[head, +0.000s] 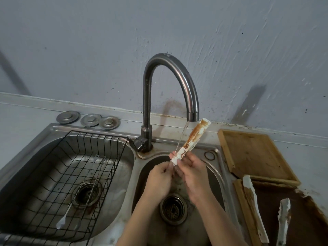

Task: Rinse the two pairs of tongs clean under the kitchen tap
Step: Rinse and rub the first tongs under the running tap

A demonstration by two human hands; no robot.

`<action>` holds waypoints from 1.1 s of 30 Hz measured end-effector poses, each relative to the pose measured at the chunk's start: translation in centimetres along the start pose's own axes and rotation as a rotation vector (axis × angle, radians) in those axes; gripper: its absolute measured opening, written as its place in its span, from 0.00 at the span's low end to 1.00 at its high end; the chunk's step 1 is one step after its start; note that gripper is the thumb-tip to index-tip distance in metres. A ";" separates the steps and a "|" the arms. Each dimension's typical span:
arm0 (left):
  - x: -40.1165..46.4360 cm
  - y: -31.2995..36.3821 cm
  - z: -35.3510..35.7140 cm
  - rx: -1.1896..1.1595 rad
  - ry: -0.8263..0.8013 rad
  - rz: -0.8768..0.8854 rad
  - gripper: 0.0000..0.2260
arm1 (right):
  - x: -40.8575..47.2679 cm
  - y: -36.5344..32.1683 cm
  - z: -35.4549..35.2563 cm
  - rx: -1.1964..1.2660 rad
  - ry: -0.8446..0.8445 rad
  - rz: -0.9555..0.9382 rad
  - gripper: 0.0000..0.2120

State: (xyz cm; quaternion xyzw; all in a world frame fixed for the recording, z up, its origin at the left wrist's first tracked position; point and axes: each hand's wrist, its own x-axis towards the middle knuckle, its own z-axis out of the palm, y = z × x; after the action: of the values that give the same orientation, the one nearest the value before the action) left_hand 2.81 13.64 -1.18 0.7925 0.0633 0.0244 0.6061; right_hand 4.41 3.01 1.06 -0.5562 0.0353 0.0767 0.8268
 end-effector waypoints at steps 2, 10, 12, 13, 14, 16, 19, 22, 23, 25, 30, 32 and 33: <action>-0.4 -0.4 0.1 0.011 0.018 -0.028 0.19 | 0.0 0.4 0.3 -0.213 0.032 -0.052 0.13; -0.1 -1.2 0.1 0.061 0.083 -0.032 0.17 | 0.8 0.5 0.7 -0.184 -0.012 -0.047 0.06; 0.1 -1.4 0.3 0.097 0.079 -0.027 0.17 | 0.8 0.7 0.5 -0.232 0.019 -0.057 0.09; 0.1 -1.4 0.4 0.103 0.070 -0.022 0.17 | 0.9 0.7 0.6 -0.247 0.058 -0.067 0.09; 0.1 -1.4 0.5 0.104 0.062 -0.018 0.17 | 0.9 0.7 0.6 -0.242 0.086 -0.078 0.08; 0.1 -1.3 0.6 0.105 0.062 -0.017 0.16 | 1.1 0.8 0.5 -0.189 0.093 -0.083 0.04; 0.3 -1.3 0.3 0.073 0.078 -0.026 0.16 | 0.8 0.6 0.4 -0.176 -0.003 -0.078 0.07; 0.1 -1.1 0.5 0.069 0.058 -0.041 0.16 | 0.6 0.5 0.6 -0.293 0.064 -0.133 0.09; -0.1 -1.0 0.6 0.074 0.048 -0.040 0.15 | 0.5 0.5 0.7 -0.297 0.100 -0.145 0.07; -0.2 -0.9 0.7 0.105 0.055 -0.035 0.15 | 0.5 0.6 0.7 -0.244 0.115 -0.125 0.02; -0.4 -0.7 0.1 0.096 0.078 -0.043 0.17 | -0.1 0.4 0.7 -0.285 0.007 -0.112 0.08; -0.5 -0.3 0.2 0.104 0.061 -0.043 0.17 | 0.0 0.4 0.8 -0.282 0.070 -0.142 0.06; -0.7 -0.1 0.3 0.108 0.053 -0.033 0.17 | 0.0 0.5 0.7 -0.269 0.094 -0.155 0.03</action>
State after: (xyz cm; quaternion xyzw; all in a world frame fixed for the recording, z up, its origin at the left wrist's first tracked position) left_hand 2.16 13.26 -1.32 0.8220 0.0938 0.0318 0.5608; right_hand 4.35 3.86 0.83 -0.6657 0.0203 -0.0094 0.7458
